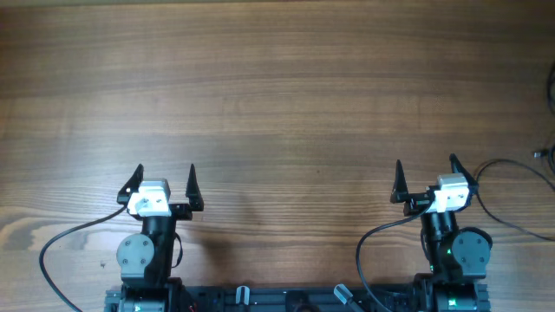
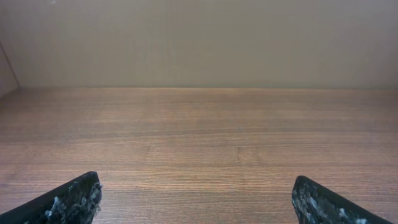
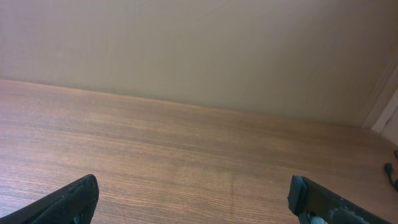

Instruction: Untangle cables

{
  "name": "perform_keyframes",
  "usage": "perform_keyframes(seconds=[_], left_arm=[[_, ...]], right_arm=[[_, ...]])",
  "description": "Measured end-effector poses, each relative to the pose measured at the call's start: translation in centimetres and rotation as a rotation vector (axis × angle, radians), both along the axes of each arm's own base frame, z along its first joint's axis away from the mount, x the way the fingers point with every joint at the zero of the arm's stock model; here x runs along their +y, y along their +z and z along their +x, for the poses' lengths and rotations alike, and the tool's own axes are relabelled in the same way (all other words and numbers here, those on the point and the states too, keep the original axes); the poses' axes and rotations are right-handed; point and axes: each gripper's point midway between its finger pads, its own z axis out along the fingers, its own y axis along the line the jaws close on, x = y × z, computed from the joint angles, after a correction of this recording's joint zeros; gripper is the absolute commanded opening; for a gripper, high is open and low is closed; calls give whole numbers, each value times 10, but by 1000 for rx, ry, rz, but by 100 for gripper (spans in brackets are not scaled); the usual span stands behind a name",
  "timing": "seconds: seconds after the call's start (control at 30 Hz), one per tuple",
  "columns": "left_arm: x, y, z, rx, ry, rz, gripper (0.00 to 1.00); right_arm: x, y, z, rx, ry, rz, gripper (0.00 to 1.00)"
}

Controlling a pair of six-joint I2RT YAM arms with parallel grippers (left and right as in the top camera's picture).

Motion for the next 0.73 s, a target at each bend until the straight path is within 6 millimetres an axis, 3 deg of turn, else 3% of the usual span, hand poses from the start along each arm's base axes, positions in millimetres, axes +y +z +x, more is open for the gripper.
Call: perform_keyframes(seconds=[0.73], left_arm=[[0,0,0,0,0,0,100]], right_arm=[[0,0,0,0,0,0,100]])
